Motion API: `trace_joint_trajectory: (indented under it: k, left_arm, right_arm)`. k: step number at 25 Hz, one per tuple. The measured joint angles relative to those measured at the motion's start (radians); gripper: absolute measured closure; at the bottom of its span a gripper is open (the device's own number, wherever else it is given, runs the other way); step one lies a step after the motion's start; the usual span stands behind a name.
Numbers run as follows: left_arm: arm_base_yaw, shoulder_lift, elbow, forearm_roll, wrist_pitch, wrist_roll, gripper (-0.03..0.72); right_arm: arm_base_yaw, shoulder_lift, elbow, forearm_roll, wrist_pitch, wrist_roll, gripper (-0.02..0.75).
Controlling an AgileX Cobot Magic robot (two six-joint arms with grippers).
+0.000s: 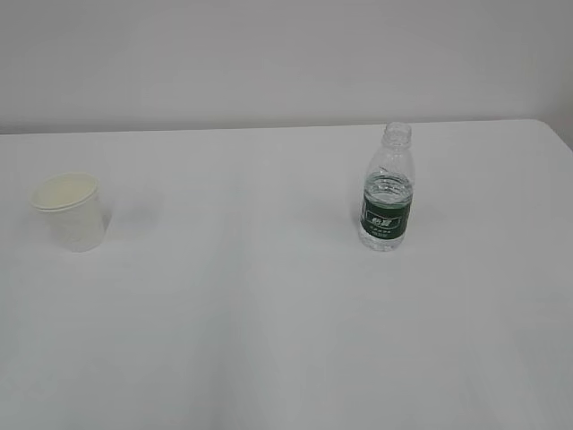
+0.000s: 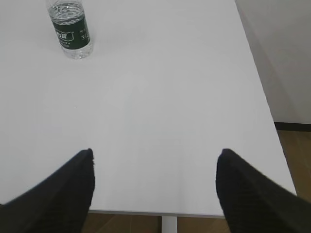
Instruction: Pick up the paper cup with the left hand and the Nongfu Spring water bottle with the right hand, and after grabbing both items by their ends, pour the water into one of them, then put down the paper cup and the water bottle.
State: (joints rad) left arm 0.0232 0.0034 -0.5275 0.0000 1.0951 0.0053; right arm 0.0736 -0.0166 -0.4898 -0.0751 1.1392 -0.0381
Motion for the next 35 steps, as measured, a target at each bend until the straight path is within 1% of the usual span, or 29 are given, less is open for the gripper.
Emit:
trace_joint_trajectory:
  k: [6,18,31,35]
  left_arm:
    - [0.000,0.000,0.000,0.000,0.000,0.000,0.111]
    - [0.000,0.000,0.000,0.000,0.000,0.000,0.112]
    - [0.000,0.004,-0.014,0.014,-0.038,0.000,0.112]
    - [0.000,0.044,-0.014,0.014,-0.040,0.000,0.112]
  right_arm:
    - [0.000,0.000,0.000,0.000,0.000,0.000,0.148]
    - [0.000,0.000,-0.007,0.000,0.000,-0.004,0.148]
    - [0.000,0.000,-0.027,0.018,-0.053,-0.027,0.148]
    - [0.000,0.000,-0.027,0.029,-0.064,-0.029,0.148]
